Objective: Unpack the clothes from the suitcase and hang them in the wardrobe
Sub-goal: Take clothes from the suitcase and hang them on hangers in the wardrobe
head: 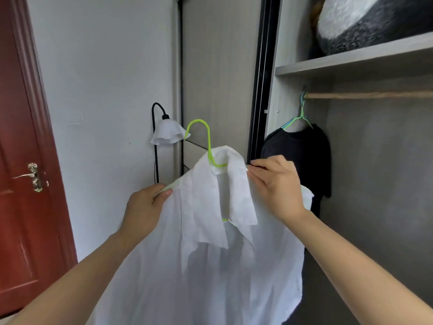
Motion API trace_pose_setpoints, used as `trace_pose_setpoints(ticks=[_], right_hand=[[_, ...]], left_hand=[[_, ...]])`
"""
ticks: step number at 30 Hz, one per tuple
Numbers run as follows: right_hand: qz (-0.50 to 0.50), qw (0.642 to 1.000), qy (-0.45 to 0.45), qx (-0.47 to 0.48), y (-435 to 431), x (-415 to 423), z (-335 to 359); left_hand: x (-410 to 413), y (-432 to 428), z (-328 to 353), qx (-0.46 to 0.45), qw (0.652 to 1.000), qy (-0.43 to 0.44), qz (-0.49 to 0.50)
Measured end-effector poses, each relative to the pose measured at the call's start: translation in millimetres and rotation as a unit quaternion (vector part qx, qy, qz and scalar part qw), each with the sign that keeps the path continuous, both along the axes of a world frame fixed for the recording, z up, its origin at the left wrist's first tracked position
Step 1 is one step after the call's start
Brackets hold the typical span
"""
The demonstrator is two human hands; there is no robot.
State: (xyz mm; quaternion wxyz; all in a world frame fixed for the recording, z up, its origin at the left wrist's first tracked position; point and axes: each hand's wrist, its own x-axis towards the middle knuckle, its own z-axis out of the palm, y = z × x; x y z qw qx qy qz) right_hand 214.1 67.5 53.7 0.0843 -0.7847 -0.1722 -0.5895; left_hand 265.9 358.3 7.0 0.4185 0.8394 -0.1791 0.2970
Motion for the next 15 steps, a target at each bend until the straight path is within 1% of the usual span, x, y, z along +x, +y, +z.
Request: trace_pose_setpoints(ticks=[1,2,3,4,5,6,8,9,10,11,12,14,15], right_hand=[[0.000,0.999,-0.017,-0.041,2.6,-3.4,0.8],[0.008,0.996,-0.010,-0.091,5.2,-5.9,-0.3],[0.015,0.990,0.016,-0.137,5.9,-9.6,-3.1],[0.023,0.985,0.049,-0.163,4.7,-13.3,-5.6],[0.026,0.984,0.082,-0.159,1.7,-17.5,-5.5],[0.020,0.986,0.110,-0.120,-2.4,-22.2,-2.2],[-0.032,0.989,0.142,0.000,-16.1,-29.6,13.5],[-0.057,0.980,0.182,0.049,-22.4,-31.8,22.5],[-0.064,0.962,0.247,0.094,-29.9,-34.7,30.9],[-0.038,0.939,0.316,0.132,-33.9,-37.9,39.4],[0.003,0.906,0.388,0.167,-40.4,-40.4,45.7],[0.040,0.857,0.481,0.180,-49.5,-46.7,55.6],[0.034,0.834,0.523,0.171,-54.9,-50.5,58.3]], left_hand=[[2.2,-3.6,2.9,-0.010,1.000,-0.012,-0.004],[5.3,-6.4,5.9,-0.013,1.000,-0.022,-0.005],[9.3,-10.5,8.1,-0.010,0.999,-0.039,-0.008],[12.3,-14.0,11.2,0.004,0.998,-0.062,-0.010],[15.5,-17.2,13.0,0.019,0.996,-0.082,-0.013],[17.0,-20.2,14.0,0.029,0.994,-0.100,-0.022],[21.3,-30.3,14.3,0.040,0.990,-0.125,-0.058],[23.0,-35.4,12.7,0.044,0.988,-0.129,-0.073],[25.0,-43.6,11.3,0.048,0.987,-0.126,-0.089],[28.6,-50.1,8.0,0.048,0.986,-0.122,-0.101],[30.6,-59.4,5.7,0.047,0.986,-0.115,-0.107],[39.6,-78.0,-2.8,0.055,0.990,-0.084,-0.098],[42.4,-90.5,-6.2,0.083,0.990,-0.073,-0.084]])
